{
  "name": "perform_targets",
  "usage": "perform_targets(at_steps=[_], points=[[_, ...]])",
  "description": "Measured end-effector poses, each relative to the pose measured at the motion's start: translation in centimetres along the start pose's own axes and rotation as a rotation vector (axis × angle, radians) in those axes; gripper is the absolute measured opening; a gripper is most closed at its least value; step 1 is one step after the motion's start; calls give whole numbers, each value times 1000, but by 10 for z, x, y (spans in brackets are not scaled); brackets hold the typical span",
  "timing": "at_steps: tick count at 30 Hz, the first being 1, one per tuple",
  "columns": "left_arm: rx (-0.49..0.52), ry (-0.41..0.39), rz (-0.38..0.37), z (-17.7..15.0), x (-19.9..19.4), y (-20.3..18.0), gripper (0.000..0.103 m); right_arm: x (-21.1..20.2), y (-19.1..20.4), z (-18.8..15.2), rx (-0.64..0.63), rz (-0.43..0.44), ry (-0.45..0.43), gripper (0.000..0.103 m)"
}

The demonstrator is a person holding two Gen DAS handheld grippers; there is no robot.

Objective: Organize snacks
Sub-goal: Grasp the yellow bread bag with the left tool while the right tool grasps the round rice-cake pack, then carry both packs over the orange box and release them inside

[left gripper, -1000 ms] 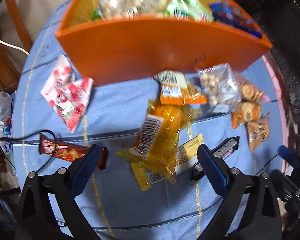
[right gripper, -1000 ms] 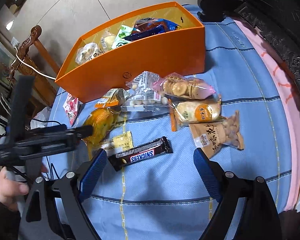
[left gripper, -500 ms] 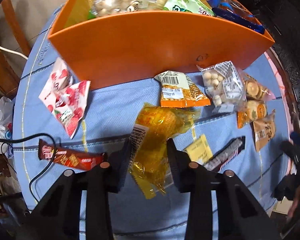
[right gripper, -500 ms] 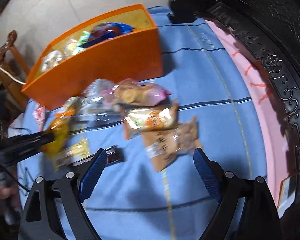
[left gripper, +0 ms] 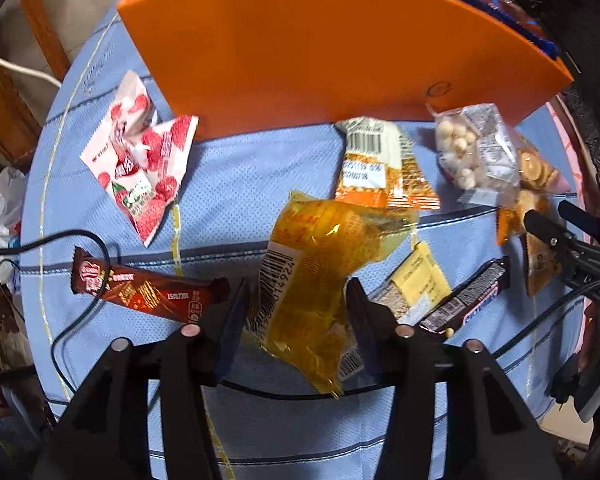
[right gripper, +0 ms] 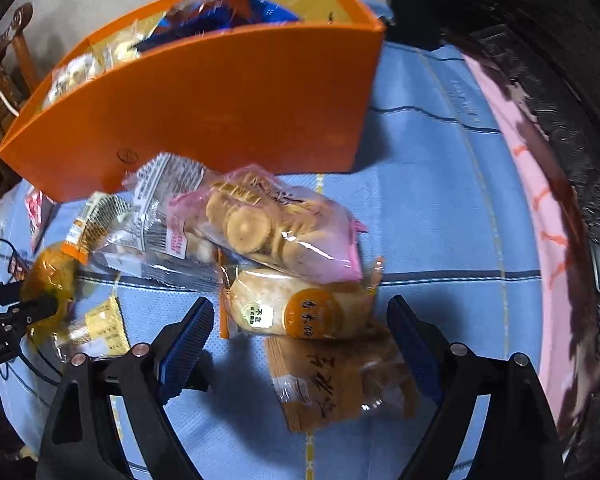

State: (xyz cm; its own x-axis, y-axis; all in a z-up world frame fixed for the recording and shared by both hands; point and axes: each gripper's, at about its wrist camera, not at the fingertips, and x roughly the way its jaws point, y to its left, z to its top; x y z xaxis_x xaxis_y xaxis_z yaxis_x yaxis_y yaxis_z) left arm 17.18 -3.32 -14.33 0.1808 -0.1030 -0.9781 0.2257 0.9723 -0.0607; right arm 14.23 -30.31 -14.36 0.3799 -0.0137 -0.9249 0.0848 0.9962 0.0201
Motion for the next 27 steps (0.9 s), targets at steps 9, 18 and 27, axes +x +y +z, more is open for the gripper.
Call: perform_targets(at_steps=[9, 18, 27], points=[[25, 41, 23, 8, 24, -17, 50, 13, 7, -1, -9, 42, 9, 79], [-24, -38, -77, 2, -22, -2, 41, -58, 0, -14, 61, 211, -91, 79], [-11, -164, -120, 6, -83, -2, 41, -107, 19, -11, 33, 267, -181, 79]])
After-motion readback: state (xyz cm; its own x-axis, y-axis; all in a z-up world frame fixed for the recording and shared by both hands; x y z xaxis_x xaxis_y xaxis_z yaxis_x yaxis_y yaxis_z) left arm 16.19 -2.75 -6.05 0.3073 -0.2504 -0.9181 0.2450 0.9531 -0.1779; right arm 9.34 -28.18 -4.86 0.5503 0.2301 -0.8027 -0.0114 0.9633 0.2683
